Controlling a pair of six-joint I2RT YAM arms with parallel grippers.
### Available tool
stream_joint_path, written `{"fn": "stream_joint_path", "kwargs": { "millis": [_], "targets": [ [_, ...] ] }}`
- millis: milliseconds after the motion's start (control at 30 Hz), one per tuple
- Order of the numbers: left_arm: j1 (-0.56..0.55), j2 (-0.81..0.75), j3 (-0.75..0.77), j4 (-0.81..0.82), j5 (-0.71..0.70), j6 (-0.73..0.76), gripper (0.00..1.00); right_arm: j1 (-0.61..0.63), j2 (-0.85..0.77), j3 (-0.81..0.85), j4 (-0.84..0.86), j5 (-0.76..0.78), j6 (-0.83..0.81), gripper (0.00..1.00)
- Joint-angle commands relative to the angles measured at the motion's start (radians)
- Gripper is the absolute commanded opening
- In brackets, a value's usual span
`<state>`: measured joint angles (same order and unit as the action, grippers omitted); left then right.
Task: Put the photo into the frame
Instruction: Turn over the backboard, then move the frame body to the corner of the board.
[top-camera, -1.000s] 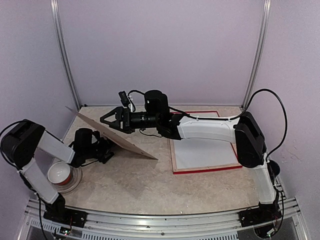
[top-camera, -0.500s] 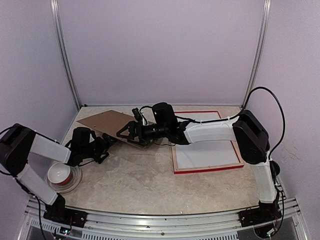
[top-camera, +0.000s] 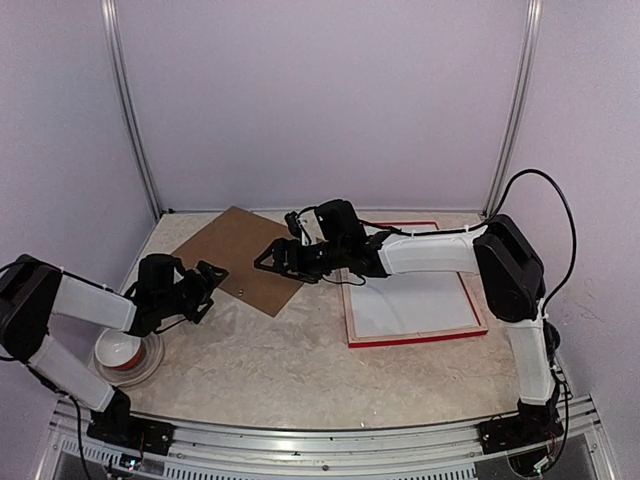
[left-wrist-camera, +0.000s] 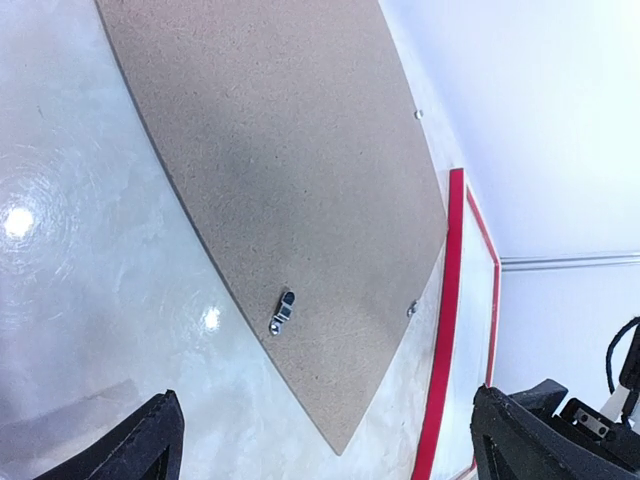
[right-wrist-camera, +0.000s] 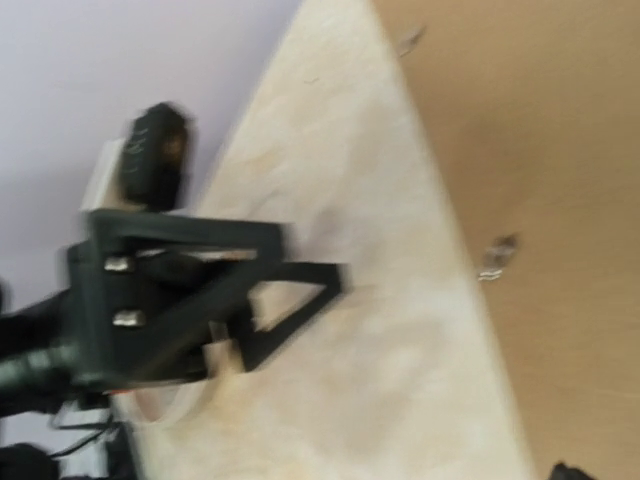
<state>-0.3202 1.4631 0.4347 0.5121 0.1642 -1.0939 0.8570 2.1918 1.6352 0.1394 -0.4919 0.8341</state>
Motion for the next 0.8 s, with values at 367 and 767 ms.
{"fn": "stream_joint_path", "kwargs": {
  "millis": [367, 767],
  "targets": [
    [0.030, 0.097, 0.057, 0.192, -0.051, -0.102, 0.99, -0.081, 0.210, 0.525, -0.607, 0.518, -0.371, 0.99],
    [0.019, 0.307, 0.284, 0.290, 0.023, -0.128, 0.99, -0.110, 0.323, 0.524, -0.651, 0.543, -0.247, 0.99]
  ]
}}
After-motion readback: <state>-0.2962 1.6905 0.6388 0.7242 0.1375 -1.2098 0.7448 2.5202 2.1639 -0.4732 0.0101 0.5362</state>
